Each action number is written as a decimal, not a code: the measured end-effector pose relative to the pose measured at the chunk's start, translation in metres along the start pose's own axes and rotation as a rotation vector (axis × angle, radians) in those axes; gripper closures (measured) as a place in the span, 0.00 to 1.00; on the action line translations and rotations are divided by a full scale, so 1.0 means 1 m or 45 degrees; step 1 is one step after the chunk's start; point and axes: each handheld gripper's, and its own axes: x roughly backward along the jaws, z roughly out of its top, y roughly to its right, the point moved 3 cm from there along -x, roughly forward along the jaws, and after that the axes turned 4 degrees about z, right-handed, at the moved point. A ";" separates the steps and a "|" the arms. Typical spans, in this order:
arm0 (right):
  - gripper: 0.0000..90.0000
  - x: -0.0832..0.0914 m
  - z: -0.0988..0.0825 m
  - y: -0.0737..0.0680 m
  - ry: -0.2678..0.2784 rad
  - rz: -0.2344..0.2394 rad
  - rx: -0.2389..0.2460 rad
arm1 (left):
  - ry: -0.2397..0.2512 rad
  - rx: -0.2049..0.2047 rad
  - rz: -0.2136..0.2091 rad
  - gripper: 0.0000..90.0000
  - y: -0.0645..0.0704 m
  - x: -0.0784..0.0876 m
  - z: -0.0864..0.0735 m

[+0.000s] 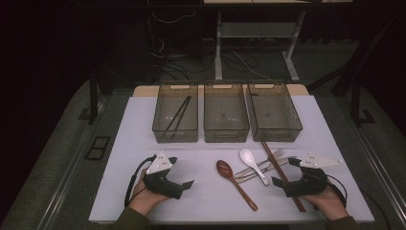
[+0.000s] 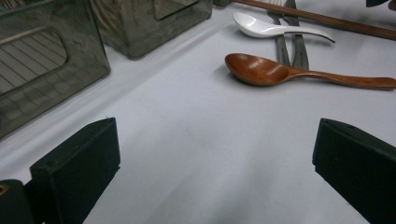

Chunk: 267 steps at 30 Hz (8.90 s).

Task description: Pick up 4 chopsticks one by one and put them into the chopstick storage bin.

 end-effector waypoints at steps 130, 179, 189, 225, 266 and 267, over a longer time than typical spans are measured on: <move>0.93 0.002 0.033 0.011 -0.234 0.028 -0.068 | 0.016 0.019 -0.073 0.00 0.002 0.002 -0.002; 0.93 -0.085 0.151 -0.013 -0.101 0.083 0.012 | 0.012 0.008 -0.089 0.00 0.002 0.001 -0.003; 0.93 -0.112 0.175 -0.021 -0.082 0.103 0.014 | 0.009 0.003 -0.084 0.00 0.002 0.001 -0.004; 0.93 -0.240 0.260 -0.054 0.012 0.154 -0.005 | -0.001 -0.028 -0.102 0.00 0.007 -0.002 -0.002; 0.42 -0.229 0.240 -0.047 -0.124 0.115 0.002 | 0.000 -0.035 -0.137 0.00 0.005 0.000 -0.002; 0.41 -0.224 0.239 -0.045 -0.118 0.118 0.007 | -0.003 -0.030 -0.139 0.00 0.006 0.000 -0.002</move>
